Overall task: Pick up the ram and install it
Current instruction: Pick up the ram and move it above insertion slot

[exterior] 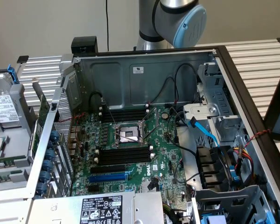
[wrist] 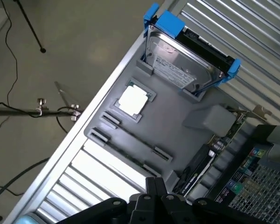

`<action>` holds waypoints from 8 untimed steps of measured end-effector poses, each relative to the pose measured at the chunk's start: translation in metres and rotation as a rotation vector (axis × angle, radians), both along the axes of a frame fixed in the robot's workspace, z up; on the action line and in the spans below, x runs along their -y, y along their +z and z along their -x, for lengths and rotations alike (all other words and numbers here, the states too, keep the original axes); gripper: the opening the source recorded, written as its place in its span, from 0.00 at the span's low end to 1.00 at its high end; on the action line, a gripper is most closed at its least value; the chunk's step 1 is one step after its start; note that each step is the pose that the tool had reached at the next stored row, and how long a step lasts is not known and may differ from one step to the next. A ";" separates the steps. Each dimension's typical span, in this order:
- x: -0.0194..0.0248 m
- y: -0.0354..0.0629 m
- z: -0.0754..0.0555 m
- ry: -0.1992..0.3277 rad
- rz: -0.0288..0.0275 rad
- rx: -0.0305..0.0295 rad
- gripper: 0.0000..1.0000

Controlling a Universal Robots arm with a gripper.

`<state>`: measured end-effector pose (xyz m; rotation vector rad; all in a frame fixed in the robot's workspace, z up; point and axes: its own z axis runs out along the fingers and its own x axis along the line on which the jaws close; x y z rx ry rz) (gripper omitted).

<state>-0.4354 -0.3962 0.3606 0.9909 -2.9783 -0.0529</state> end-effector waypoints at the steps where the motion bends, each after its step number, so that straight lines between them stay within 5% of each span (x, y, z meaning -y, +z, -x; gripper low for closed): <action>1: 0.0000 0.0000 0.000 0.018 -0.0002 -0.0001 0.10; 8: 0.0000 -0.0006 0.000 0.146 -0.0009 0.0000 0.10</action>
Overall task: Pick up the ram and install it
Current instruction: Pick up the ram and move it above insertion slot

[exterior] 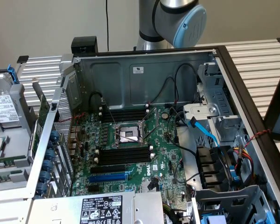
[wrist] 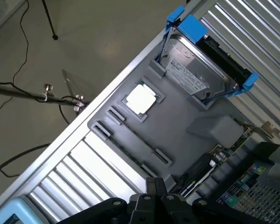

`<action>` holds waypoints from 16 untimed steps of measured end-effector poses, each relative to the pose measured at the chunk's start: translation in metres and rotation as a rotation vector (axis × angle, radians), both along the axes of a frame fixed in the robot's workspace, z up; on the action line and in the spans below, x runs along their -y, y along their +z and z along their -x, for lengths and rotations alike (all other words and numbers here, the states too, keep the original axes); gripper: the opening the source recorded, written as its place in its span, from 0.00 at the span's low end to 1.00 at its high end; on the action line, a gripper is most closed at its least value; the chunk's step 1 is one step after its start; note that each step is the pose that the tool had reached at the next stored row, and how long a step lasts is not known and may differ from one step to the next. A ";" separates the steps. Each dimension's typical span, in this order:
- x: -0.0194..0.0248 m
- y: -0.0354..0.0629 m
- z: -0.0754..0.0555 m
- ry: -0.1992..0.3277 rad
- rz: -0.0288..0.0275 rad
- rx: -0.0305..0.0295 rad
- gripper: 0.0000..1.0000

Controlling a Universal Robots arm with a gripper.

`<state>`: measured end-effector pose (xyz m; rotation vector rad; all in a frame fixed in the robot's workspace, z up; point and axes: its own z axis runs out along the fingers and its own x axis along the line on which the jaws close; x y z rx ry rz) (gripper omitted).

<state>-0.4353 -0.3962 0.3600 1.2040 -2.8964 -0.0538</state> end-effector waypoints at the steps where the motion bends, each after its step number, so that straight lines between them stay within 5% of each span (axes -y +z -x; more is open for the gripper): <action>1: 0.0000 -0.0001 0.000 0.018 0.0000 0.0000 0.10; 16: 0.0000 -0.0010 0.000 0.291 0.0000 0.0000 0.10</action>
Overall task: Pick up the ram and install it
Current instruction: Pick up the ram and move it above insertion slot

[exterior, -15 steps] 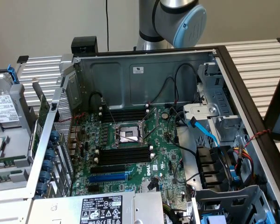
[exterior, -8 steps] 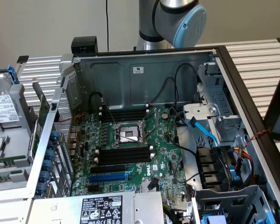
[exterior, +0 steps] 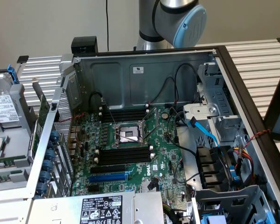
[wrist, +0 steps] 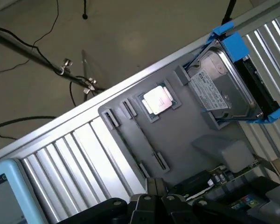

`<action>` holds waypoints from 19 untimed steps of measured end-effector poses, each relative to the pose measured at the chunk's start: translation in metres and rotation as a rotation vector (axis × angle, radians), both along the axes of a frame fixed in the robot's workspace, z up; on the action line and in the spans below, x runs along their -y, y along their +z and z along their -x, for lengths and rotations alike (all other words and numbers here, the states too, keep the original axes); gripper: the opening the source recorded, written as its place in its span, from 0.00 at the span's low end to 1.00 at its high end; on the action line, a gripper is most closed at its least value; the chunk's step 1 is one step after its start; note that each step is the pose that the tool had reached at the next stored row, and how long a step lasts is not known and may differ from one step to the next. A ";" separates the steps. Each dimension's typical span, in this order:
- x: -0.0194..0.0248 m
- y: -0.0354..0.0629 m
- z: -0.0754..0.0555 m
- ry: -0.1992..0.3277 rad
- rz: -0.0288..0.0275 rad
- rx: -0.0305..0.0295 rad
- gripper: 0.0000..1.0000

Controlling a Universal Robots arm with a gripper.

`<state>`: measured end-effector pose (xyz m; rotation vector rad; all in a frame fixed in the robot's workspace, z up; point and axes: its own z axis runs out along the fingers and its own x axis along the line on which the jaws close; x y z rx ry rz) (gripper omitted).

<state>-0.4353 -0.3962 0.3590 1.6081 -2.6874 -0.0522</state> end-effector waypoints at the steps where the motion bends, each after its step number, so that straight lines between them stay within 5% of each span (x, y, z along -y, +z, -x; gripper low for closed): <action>1: 0.0000 -0.0001 0.000 0.018 0.0000 -0.0001 0.10; 19: 0.0000 -0.0033 0.000 0.345 0.0000 -0.0001 0.10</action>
